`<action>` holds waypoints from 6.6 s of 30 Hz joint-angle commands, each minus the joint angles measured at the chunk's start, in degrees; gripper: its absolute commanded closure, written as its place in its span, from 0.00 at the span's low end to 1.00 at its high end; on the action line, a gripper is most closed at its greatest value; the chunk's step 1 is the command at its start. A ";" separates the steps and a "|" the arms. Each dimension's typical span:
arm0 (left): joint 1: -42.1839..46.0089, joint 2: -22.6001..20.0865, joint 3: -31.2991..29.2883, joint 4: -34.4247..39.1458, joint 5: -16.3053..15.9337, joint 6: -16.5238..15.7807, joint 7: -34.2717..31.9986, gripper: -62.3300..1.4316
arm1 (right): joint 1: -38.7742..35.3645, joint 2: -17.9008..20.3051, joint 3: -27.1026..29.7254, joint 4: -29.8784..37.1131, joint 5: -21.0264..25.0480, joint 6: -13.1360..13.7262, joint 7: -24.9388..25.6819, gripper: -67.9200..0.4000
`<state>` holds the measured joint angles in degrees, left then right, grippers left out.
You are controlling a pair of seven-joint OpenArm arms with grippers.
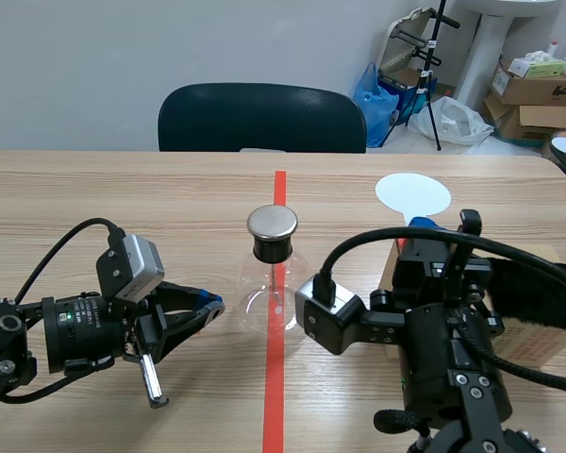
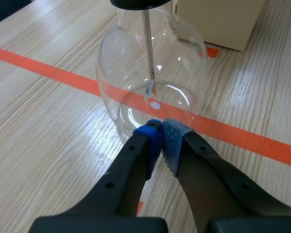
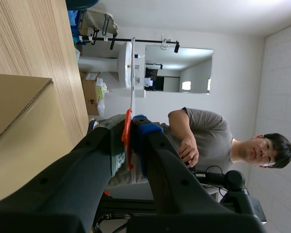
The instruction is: Do the electroscope experiment
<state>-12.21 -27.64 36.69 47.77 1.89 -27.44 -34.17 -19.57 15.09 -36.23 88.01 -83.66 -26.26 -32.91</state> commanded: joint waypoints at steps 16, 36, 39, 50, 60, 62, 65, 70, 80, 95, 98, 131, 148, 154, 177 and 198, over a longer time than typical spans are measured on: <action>-0.02 0.00 -0.76 1.27 -0.79 -0.11 -0.96 0.93 | 0.83 0.61 0.22 0.76 -0.04 -0.63 -0.20 0.98; -0.02 0.00 -0.76 1.27 -0.79 -0.11 -0.96 0.93 | 0.83 0.61 0.22 0.76 -0.04 -0.63 -0.20 0.98; -0.02 0.00 -0.76 1.27 -0.79 -0.11 -0.96 0.93 | 0.83 0.61 0.22 0.76 -0.04 -0.63 -0.20 0.98; -0.02 0.00 -0.76 1.27 -0.79 -0.11 -0.96 0.93 | 0.83 0.61 0.22 0.76 -0.04 -0.63 -0.20 0.98; -0.02 -0.02 -0.76 1.27 -0.79 -0.11 -0.96 0.93 | 0.81 0.42 0.22 0.76 -0.04 -0.90 -0.20 0.98; -0.02 -0.02 -0.76 1.27 -0.79 -0.11 -0.96 0.93 | 0.48 0.42 0.24 0.94 -0.04 -1.20 -0.13 0.98; -0.02 -0.02 -0.76 1.27 -0.79 -0.11 -0.98 0.93 | -0.37 0.28 0.42 1.25 -0.04 -1.64 -0.11 0.98; -0.02 -0.02 -0.76 1.27 -0.79 -0.13 -0.98 0.93 | -4.61 -2.97 5.53 2.64 -0.04 -3.91 5.25 0.98; 2.32 -3.10 -0.76 4.02 -6.12 -0.13 -5.92 0.93 | -12.96 -11.04 21.05 4.17 -0.04 -12.04 24.48 0.98; 28.65 -20.94 -12.63 26.01 -14.38 -0.20 -20.94 0.93 | -14.23 -21.53 37.09 0.15 0.13 -18.60 49.18 0.98; 34.67 -23.23 -17.31 30.25 -10.56 -0.33 -24.37 0.93 | -14.23 -22.82 38.27 -0.90 0.37 -18.60 49.86 0.98; 62.82 -20.65 -43.91 57.61 -5.84 -11.98 -12.68 0.00 | -10.78 -24.00 40.76 -9.77 -0.04 -18.60 48.96 0.98; 62.82 -20.68 -43.91 57.61 -5.66 -11.98 -12.44 0.00 | -11.67 -23.98 40.76 -11.47 -0.04 -18.60 48.74 0.98; 62.82 -20.68 -43.91 57.61 -5.66 -11.98 -12.41 0.00 | -11.67 -23.98 40.76 -11.47 -0.04 -18.60 48.94 0.98; 62.82 -20.68 -43.89 57.61 -5.66 -11.96 -12.31 0.00 | -11.67 -23.47 40.76 -11.47 0.61 -18.60 48.81 0.18; 62.82 -20.65 -43.89 57.61 -11.17 -8.02 -4.52 0.00 | -11.69 -23.04 40.79 -11.47 0.96 -18.60 47.80 0.00</action>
<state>50.63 -48.71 -7.57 105.10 -8.05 -35.22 -37.87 -31.33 -7.77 4.29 76.05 -83.11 -41.52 14.96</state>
